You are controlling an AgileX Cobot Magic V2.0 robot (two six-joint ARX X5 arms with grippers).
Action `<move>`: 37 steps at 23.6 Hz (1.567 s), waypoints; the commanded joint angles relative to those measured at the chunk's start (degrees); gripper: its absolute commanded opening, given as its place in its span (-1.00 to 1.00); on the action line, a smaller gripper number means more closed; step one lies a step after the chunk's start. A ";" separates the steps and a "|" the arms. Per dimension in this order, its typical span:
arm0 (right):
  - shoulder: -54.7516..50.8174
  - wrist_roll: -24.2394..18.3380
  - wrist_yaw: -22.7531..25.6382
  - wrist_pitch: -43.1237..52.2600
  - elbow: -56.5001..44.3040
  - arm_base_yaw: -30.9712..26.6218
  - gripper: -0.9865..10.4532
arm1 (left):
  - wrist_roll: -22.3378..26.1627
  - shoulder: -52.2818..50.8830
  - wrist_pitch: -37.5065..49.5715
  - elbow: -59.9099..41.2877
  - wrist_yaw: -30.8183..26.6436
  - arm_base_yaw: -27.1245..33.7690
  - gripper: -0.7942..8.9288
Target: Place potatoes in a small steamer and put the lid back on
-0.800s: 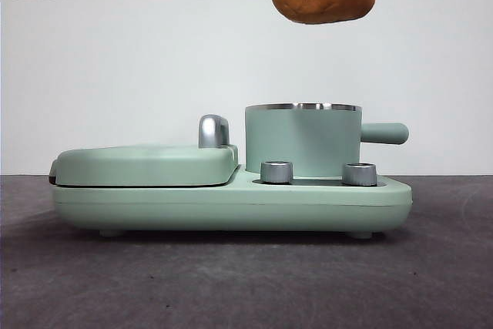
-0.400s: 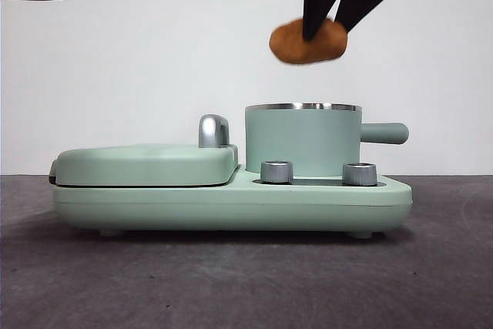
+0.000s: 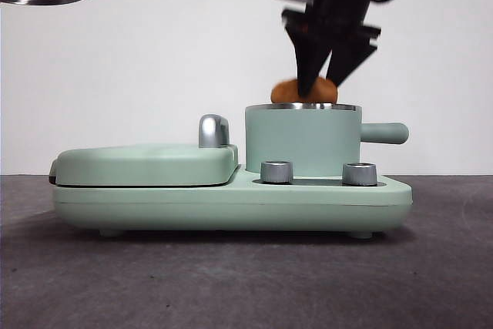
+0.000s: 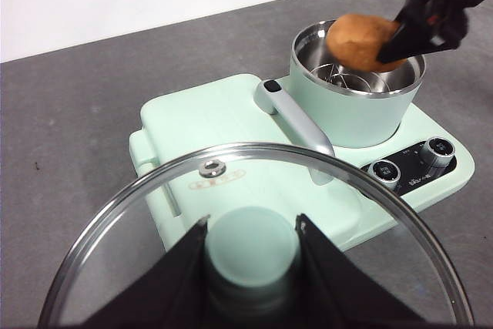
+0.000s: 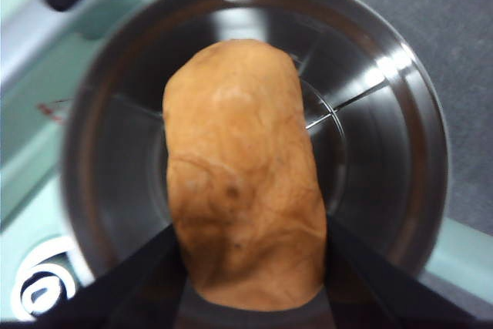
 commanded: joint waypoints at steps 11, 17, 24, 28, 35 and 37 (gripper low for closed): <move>6.21 -0.52 -0.63 3.96 1.57 -0.68 -0.52 | -0.17 0.72 1.88 0.83 0.00 -0.11 -0.81; 7.63 -0.59 -0.63 4.33 1.57 -0.68 -0.51 | -0.20 0.72 1.73 0.83 0.00 -0.11 -0.81; 4.13 -0.66 -2.05 4.33 2.21 -0.68 -0.05 | -0.20 0.72 1.73 0.83 0.02 -0.13 -0.81; -5.75 0.85 -3.30 3.85 2.21 -0.66 -0.08 | -0.17 0.72 1.73 0.83 0.02 -0.13 -0.81; -24.04 1.27 -3.34 -1.25 -0.77 1.40 -0.08 | -0.20 0.72 1.73 0.83 0.02 -0.13 -0.81; -29.35 1.70 -3.21 -1.25 -4.66 1.38 -0.11 | -0.20 0.72 1.75 0.83 0.02 -0.13 -0.81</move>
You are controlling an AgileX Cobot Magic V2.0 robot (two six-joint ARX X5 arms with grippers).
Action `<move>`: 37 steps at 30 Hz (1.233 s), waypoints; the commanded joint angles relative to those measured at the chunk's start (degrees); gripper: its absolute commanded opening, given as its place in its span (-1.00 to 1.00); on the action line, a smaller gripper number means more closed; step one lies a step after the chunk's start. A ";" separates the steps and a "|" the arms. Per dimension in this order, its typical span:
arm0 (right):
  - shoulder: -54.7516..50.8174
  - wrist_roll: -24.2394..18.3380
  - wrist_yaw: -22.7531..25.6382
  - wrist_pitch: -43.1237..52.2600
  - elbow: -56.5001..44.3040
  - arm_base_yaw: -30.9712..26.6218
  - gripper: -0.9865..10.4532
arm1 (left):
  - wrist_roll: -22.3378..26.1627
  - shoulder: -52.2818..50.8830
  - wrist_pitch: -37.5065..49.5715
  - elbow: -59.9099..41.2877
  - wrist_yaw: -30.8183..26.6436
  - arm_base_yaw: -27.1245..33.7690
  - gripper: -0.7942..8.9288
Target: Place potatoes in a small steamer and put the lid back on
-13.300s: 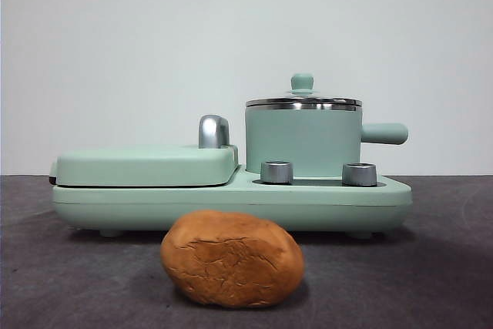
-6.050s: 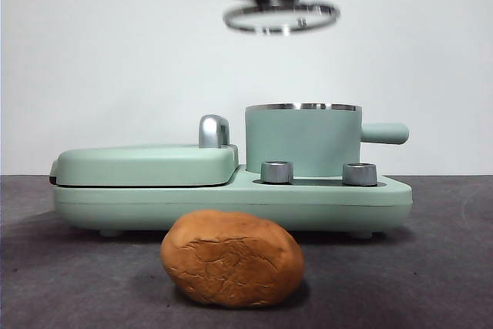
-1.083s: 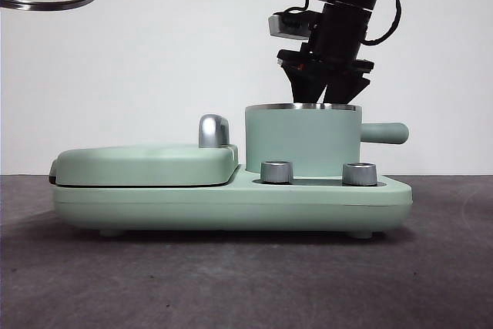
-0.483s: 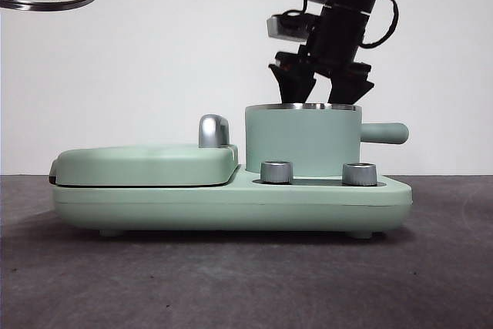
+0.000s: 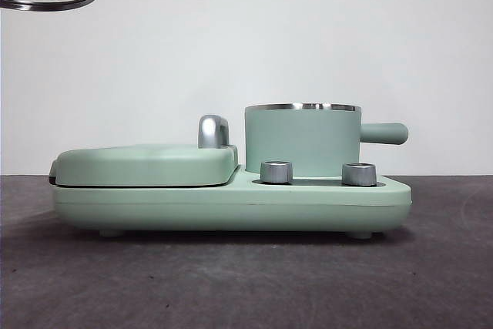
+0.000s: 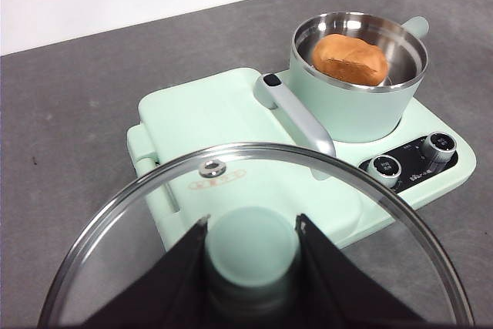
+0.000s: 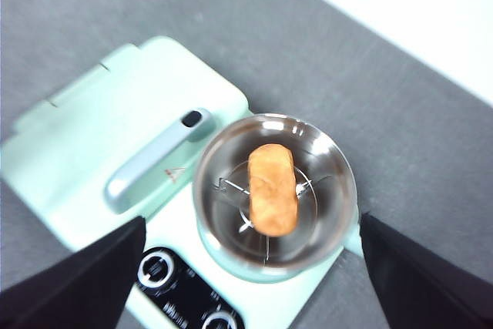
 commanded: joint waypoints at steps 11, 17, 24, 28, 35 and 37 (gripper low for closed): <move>-26.93 5.86 1.73 5.57 -27.96 0.35 -0.15 | -0.20 0.00 2.32 0.83 0.44 -0.17 -0.81; -39.74 9.22 2.45 8.57 -40.61 0.35 -0.15 | -0.17 1.36 4.87 0.83 2.47 -0.35 -0.81; -52.39 10.10 4.98 9.03 -49.99 0.35 -0.22 | -0.15 7.48 13.79 0.94 7.69 -0.74 -0.81; -57.66 11.19 5.62 8.79 -52.24 0.35 -0.26 | 0.61 12.79 20.87 1.27 8.76 -2.27 -0.81; -61.02 11.41 6.49 6.38 -52.43 0.35 -0.26 | 5.01 25.14 30.73 5.57 8.85 -5.70 -0.81; -61.02 11.50 6.47 6.16 -52.43 0.35 -0.26 | 6.32 29.20 32.24 8.13 8.85 -6.84 -0.81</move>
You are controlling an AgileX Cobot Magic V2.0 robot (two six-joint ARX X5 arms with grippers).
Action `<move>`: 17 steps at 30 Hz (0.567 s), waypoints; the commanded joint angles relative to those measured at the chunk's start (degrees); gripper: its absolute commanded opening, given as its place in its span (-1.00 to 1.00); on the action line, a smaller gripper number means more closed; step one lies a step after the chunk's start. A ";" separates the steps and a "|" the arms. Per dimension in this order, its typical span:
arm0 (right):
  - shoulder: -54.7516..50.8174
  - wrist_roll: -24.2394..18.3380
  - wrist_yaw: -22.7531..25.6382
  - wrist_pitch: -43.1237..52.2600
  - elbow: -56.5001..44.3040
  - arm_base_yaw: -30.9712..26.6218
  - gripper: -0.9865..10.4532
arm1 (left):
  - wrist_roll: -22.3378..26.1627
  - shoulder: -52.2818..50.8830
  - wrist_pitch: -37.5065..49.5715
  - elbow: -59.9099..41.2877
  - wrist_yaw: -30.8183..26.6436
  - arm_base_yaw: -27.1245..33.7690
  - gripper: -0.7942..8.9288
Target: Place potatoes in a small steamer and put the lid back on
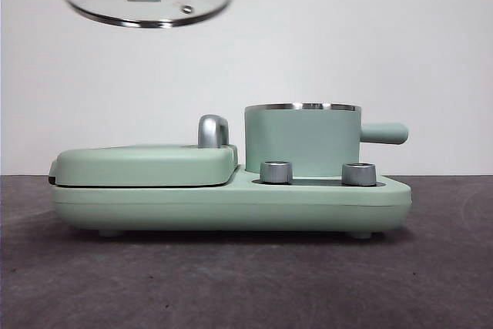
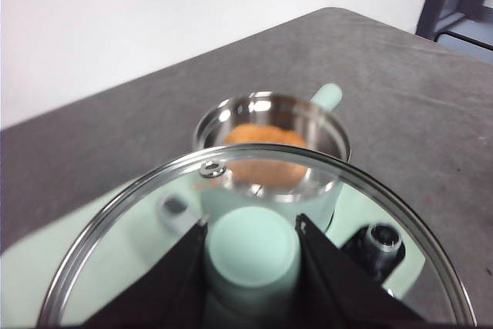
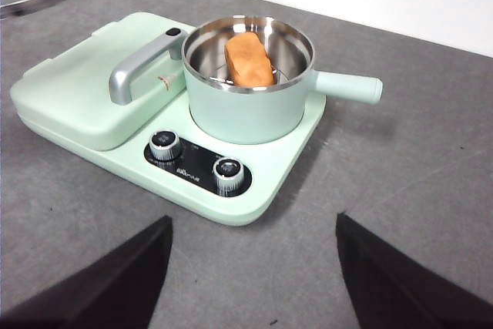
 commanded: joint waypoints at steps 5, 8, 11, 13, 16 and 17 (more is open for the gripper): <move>0.02 1.01 0.24 0.02 0.26 0.39 -0.26 | 5.03 14.12 4.46 13.09 0.26 -3.08 -0.81; 0.02 0.98 0.24 -0.39 0.26 0.39 -0.26 | 5.86 20.24 4.68 18.93 0.37 -3.72 -0.81; 0.02 1.01 0.24 -0.81 0.26 0.39 -0.26 | 6.21 25.79 6.08 24.04 0.81 -4.17 -0.81; 0.02 1.01 0.24 -1.07 0.26 0.39 -0.26 | 6.21 29.09 7.21 26.97 1.77 -4.33 -0.81; 0.02 1.01 0.24 -1.14 0.26 0.39 -0.26 | 6.23 33.70 8.28 30.64 2.38 -4.63 -0.81; 0.02 1.01 0.24 -1.14 0.26 0.39 -0.26 | 6.23 35.01 8.74 31.56 2.54 -4.66 -0.81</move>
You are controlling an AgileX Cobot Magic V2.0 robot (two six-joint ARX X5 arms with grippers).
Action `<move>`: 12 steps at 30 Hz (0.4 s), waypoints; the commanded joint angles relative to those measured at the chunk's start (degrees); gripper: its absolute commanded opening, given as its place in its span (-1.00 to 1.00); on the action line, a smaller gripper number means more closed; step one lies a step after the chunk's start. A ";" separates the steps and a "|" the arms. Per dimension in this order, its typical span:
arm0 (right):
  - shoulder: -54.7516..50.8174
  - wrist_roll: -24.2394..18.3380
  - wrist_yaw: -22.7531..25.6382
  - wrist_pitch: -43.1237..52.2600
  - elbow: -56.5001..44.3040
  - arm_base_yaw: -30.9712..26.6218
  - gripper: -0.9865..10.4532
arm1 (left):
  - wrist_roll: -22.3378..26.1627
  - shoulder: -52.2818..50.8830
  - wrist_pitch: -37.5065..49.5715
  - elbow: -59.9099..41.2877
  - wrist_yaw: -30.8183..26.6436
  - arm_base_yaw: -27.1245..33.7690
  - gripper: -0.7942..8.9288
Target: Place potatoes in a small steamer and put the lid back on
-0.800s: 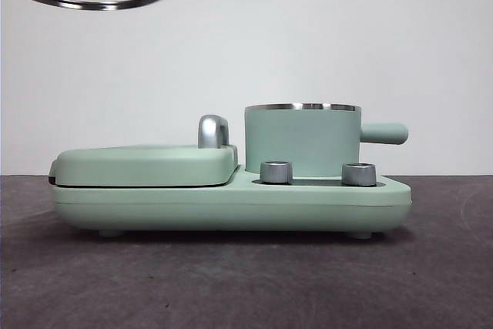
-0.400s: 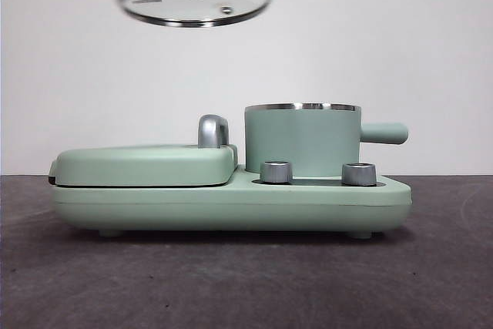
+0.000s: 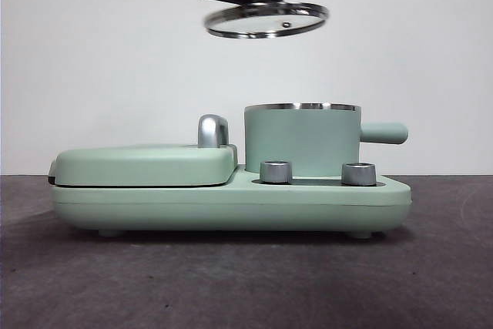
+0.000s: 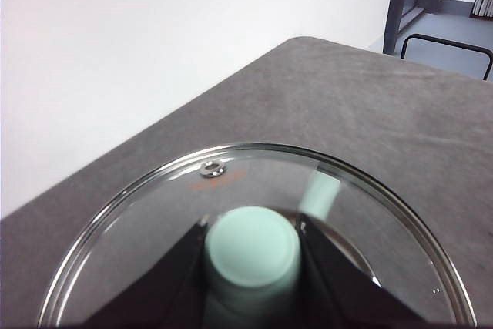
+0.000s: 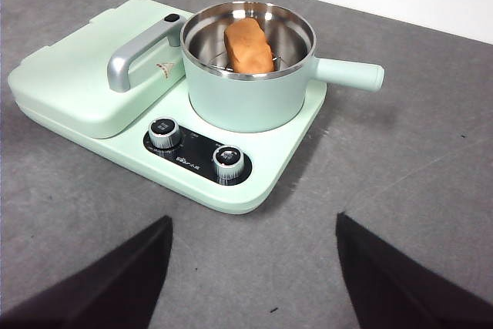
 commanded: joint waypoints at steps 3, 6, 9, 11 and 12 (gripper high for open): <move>0.07 1.01 0.26 0.00 0.26 0.39 -0.26 | 0.63 6.29 5.84 4.83 0.94 -0.70 -0.81; 0.07 1.07 0.28 -0.74 0.26 0.39 -0.26 | 0.22 8.94 8.76 4.90 0.96 -0.72 -0.81; 0.07 1.05 0.28 -1.70 0.26 0.39 -0.26 | 0.22 11.28 10.08 4.90 0.96 -0.74 -0.81; 0.07 1.07 0.39 -2.16 0.26 0.39 -0.26 | 0.22 12.70 10.84 4.90 0.94 -0.74 -0.81; 0.07 1.07 0.66 -2.36 0.26 0.39 -0.26 | 0.22 13.20 11.08 4.90 0.96 -0.74 -0.81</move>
